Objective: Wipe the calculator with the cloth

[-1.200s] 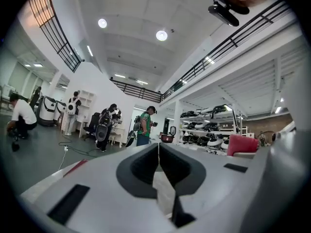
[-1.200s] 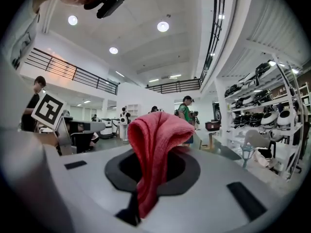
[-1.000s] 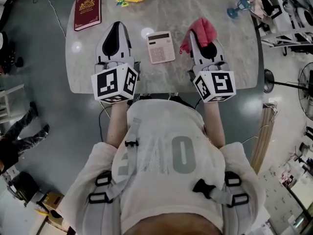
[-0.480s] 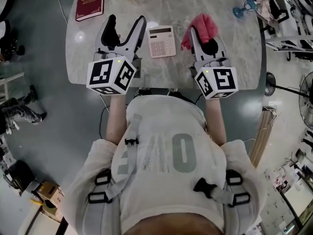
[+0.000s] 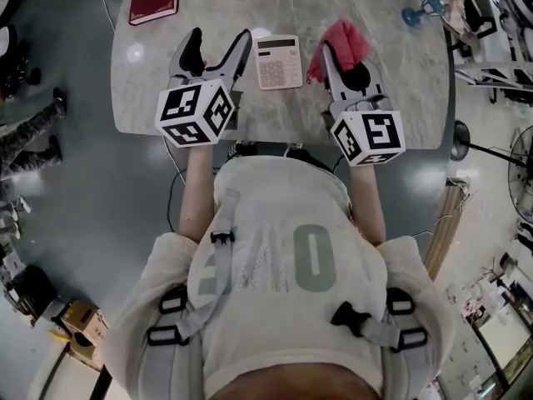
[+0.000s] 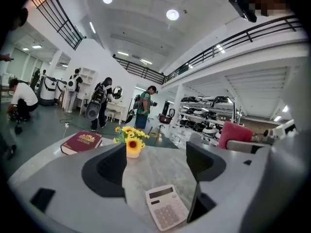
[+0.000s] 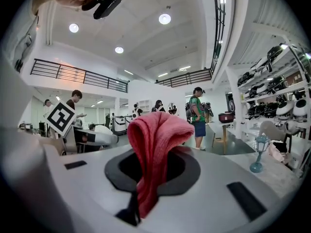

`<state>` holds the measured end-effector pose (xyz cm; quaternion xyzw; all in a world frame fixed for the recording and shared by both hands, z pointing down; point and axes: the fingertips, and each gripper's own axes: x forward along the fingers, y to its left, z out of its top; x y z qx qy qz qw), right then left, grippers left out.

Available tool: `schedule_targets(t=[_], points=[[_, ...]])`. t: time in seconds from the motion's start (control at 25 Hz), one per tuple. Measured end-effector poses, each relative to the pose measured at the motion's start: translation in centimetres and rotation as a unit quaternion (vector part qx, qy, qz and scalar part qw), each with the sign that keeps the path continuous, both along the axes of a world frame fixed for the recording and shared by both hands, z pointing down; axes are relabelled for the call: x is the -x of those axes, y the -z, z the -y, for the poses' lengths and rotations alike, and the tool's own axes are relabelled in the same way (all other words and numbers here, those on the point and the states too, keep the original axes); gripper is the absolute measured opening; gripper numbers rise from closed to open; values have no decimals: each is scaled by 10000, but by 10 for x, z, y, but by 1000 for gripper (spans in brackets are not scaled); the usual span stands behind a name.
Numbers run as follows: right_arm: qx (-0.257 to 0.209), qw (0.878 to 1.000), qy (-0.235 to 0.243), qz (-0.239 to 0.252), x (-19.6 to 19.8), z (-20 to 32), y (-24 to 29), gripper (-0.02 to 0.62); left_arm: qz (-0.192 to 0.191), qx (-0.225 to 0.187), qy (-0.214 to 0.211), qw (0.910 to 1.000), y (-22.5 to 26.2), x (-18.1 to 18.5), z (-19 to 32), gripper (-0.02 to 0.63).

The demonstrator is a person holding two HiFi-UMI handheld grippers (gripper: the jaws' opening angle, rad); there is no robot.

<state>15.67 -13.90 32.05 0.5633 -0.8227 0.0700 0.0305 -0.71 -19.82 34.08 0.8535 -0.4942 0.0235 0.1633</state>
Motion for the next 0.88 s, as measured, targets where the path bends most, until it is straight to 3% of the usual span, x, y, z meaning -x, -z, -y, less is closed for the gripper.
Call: schedule_targets(t=[0.24, 0.48, 0.88], points=[[115, 9999, -15, -37, -3, -2, -8, 57, 575, 861, 63, 9946, -72, 3, 0, 370], [236, 9997, -41, -57, -6, -3, -14, 57, 1569, 1686, 23, 9731, -154, 5, -14, 370], [381, 9992, -9, -84, -5, -7, -24, 57, 1949, 2588, -314, 9456, -226, 0, -45, 416]])
